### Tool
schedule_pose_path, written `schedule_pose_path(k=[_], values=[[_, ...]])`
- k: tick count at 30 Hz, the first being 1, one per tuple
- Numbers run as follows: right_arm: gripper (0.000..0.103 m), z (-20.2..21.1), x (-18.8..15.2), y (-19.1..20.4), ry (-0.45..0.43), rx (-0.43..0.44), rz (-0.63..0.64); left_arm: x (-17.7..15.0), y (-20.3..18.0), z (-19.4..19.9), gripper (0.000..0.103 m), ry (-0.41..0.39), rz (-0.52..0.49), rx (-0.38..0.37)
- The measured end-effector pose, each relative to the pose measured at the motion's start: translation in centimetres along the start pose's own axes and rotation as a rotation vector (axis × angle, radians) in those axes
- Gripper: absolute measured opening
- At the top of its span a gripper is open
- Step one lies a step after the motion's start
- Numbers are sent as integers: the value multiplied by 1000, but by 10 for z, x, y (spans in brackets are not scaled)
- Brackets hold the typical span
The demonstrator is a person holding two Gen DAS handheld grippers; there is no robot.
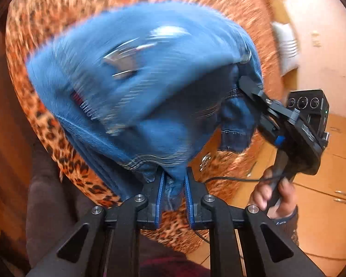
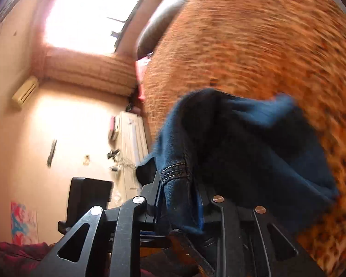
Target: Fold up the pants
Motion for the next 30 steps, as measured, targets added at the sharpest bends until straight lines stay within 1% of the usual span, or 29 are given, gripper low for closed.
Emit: schedule_pose_path(k=[1,2,3,4,5,6,7,8,9,10,11,12,13,15,16,17,18,19,20,21,22,23,24,25,26,27,28,29,30], values=[[24,0,-3,-26,-1,-85,-32,-2,14,-20,15,69,36,42],[29,-3,-6,-50,12,-132,-73,-1,24,-27,16,100,50,65],[29,-10,-11,-71,30,-154,-117,0,33,-32,18,98,69,73],[29,-14,-13,-81,32,-170,-136,2,38,-28,19,87,81,72],[32,-16,-12,-80,25,-175,-117,4,34,-22,19,86,84,57],[37,-16,-11,-71,28,-186,-75,1,29,-12,18,80,67,41],[41,-13,-9,-65,26,-199,-52,-3,20,1,17,66,11,25],[49,-6,-10,-58,25,-201,-38,-4,13,5,17,58,-36,21],[56,4,-4,-49,4,-195,-24,-10,0,20,17,34,-120,15],[60,12,5,-41,-28,-181,-14,-12,-13,36,18,-7,-190,24],[70,19,10,-34,-54,-162,-5,-11,-23,51,20,-56,-235,41],[74,27,23,-26,-92,-138,7,-7,-28,62,30,-105,-260,61],[75,30,34,-20,-116,-129,16,4,-32,75,39,-179,-274,94],[75,17,60,-12,-110,-139,37,29,-29,87,41,-251,-239,117],[75,4,69,-13,-93,-165,45,40,-28,87,41,-259,-221,104],[67,-12,75,-15,-54,-205,50,54,-21,84,41,-270,-189,122],[34,-24,76,-19,-17,-217,46,64,-11,80,36,-278,-168,178],[15,-39,74,-18,31,-208,47,73,5,71,24,-269,-148,273],[15,-48,73,-14,44,-260,87,71,23,61,20,-240,-115,347],[15,-55,77,-9,41,-320,164,69,37,48,20,-205,-92,379],[15,-57,78,-12,39,-364,206,66,49,33,21,-183,-80,365],[29,-63,85,-21,47,-395,189,67,49,28,21,-193,-82,348],[31,-69,87,-35,67,-384,123,65,49,30,17,-192,-82,345],[31,-69,88,-37,67,-379,113,63,48,31,13,-183,-76,352],[32,-66,89,-34,62,-394,122,54,49,36,12,-165,-64,336],[35,-60,91,-28,47,-405,126,46,42,52,13,-157,-66,281],[37,-58,98,-22,26,-388,122,42,36,60,15,-163,-80,250],[37,-50,103,-14,-7,-343,113,40,30,67,17,-179,-105,246],[37,-45,107,-6,-25,-281,96,40,25,75,20,-201,-135,267]])
Point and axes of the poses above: each gripper's, at about its wrist camera, not at the fingertips, and z roughly against the way its jaws point, y to its left, x to its top, the point moved 9 cm from there along -z, roughly the way its jaws point, and after that the axes turned 7 degrees about y, right-handed, at the moved point
